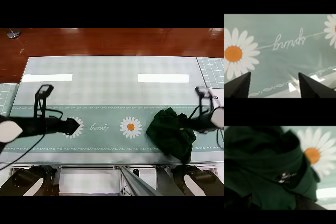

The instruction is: Fold the shirts.

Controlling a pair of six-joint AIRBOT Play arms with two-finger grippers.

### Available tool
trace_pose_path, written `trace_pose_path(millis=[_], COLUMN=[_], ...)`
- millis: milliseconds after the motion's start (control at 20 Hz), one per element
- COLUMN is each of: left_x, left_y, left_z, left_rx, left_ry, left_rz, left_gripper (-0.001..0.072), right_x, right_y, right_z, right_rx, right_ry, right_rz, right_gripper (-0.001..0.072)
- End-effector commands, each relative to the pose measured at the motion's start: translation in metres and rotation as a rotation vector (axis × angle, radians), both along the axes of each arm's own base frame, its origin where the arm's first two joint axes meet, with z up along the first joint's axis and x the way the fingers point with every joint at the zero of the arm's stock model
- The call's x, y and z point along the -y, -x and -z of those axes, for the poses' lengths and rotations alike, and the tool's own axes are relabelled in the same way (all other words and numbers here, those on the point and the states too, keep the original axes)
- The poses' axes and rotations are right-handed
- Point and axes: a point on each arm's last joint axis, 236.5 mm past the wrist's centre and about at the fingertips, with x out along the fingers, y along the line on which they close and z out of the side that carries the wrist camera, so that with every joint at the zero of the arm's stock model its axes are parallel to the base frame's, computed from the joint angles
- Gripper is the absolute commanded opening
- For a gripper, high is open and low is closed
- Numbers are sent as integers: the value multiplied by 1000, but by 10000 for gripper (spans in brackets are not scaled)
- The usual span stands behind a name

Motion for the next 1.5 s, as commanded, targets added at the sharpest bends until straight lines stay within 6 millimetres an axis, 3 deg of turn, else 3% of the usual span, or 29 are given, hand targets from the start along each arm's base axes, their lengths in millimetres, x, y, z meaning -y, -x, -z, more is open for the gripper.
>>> trace_pose_path(millis=[0,150,200,250,300,350,450,500,550,650,800,950,1150,1250,1350,1450], left_x=[1,4,5,6,6,2,-21,-40,-58,-72,-63,-60,-59,-59,-59,-59], left_y=[12,-6,-11,-14,-15,-16,-15,-14,-11,-5,15,21,5,-3,-5,-6], left_z=[26,35,39,42,45,45,41,36,30,16,5,5,-2,-6,-8,-8], left_rx=[-32,-21,-18,-23,-29,-25,-39,-54,-55,-22,21,35,82,114,126,122], left_ry=[24,23,24,28,20,-3,-87,-150,-206,-219,-145,-89,-48,-34,-30,-24], left_rz=[-31,-60,-70,-77,-75,-59,-50,-52,-46,-40,-49,-122,-194,-212,-215,-228], left_gripper=[705,704,704,704,703,704,704,704,703,703,703,703,703,703,703,703], right_x=[-13,-12,-15,-21,-29,-32,-34,-34,-35,-40,-54,-69,-96,-110,-141,-166], right_y=[33,37,39,40,35,26,-9,-33,-57,-87,-94,-80,-57,-48,-34,-22], right_z=[55,76,81,84,80,69,24,-12,-56,-151,-279,-375,-457,-489,-502,-489], right_rx=[-85,-162,-191,-215,-212,-192,-80,26,155,402,702,924,1108,1168,1171,1091], right_ry=[-74,-65,-75,-97,-127,-137,-135,-130,-130,-141,-180,-203,-260,-302,-416,-515], right_rz=[62,63,59,37,5,-19,-75,-93,-105,-128,-204,-297,-436,-493,-605,-703], right_gripper=[619,615,578,359,44,39,39,39,39,39,39,39,39,39,38,39])
